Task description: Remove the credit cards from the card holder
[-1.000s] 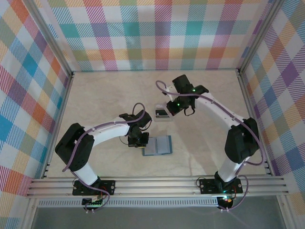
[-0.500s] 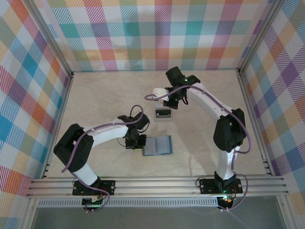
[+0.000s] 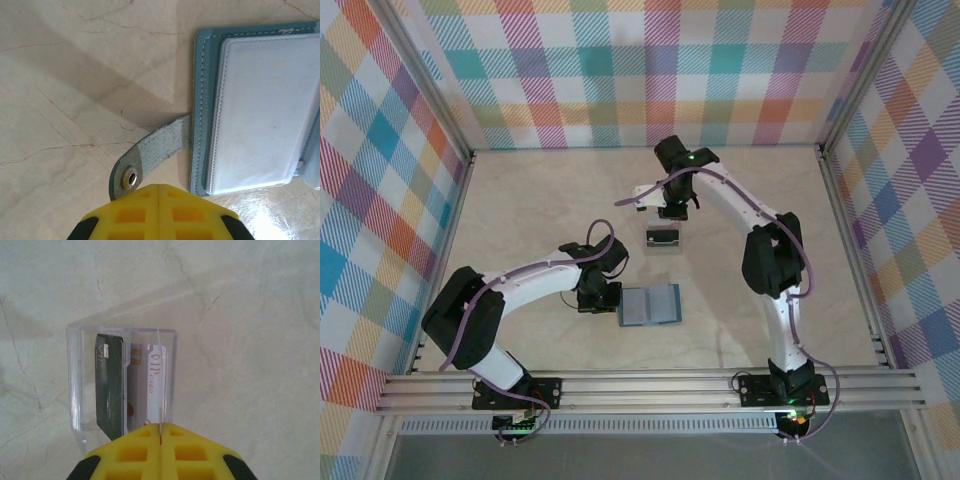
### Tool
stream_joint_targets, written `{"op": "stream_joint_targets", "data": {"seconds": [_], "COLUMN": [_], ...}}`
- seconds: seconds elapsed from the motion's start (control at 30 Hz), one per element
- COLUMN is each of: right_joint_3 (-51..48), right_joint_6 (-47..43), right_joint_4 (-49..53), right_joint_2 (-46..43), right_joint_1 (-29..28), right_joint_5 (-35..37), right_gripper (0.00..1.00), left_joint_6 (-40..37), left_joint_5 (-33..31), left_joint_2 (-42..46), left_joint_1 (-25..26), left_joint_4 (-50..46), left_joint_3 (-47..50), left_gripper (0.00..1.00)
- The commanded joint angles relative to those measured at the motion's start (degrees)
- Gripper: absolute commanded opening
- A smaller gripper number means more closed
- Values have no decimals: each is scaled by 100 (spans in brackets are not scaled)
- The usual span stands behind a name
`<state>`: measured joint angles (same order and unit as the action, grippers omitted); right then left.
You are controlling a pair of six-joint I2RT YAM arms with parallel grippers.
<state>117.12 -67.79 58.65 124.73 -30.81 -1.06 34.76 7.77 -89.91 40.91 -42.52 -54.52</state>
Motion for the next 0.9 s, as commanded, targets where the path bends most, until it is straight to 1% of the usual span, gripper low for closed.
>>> {"op": "stream_joint_targets", "data": {"seconds": [0.0, 0.2, 0.37, 0.4, 0.43, 0.5, 0.53, 0.57, 0.63, 0.73, 0.87], "right_joint_3": [267, 302, 390, 390, 407, 441, 428, 367, 136, -323, -848], "right_joint_6": [-119, 25, 73, 73, 72, 95, 152, 211, 296, 433, 805], "right_joint_4": [432, 499, 765, 775, 764, 668, 459, 208, -386, -1096, -1540], "right_joint_2": [207, 445, 566, 554, 553, 542, 492, 443, 202, -237, -824], "right_joint_1": [31, 27, 29, 30, 31, 31, 28, 26, 31, 31, 21], "right_joint_5": [-21, 105, 111, 98, 89, 133, 242, 367, 593, 677, 594], "right_gripper": [0, 0, 0, 2, 6, 20, 25, 28, 32, 36, 39], "left_joint_6": [35, -14, -26, -26, -27, -36, -34, -32, -18, 18, 26], "left_joint_5": [-74, -56, -36, -22, -13, -4, -10, -12, -27, -28, -56], "left_joint_2": [118, 64, 50, 37, 23, 17, 21, 33, 59, 110, 125], "left_joint_1": [-79, -91, -116, -120, -118, -118, -118, -118, -127, -127, -135], "left_joint_4": [-222, -221, -187, -170, -169, -165, -162, -160, -160, -96, -32], "left_joint_3": [36, 36, 55, 55, 50, 41, 47, 45, 54, 110, 158], "left_gripper": [4, 4, 4, 4, 4, 4, 4, 4, 4, 4, 4]}}
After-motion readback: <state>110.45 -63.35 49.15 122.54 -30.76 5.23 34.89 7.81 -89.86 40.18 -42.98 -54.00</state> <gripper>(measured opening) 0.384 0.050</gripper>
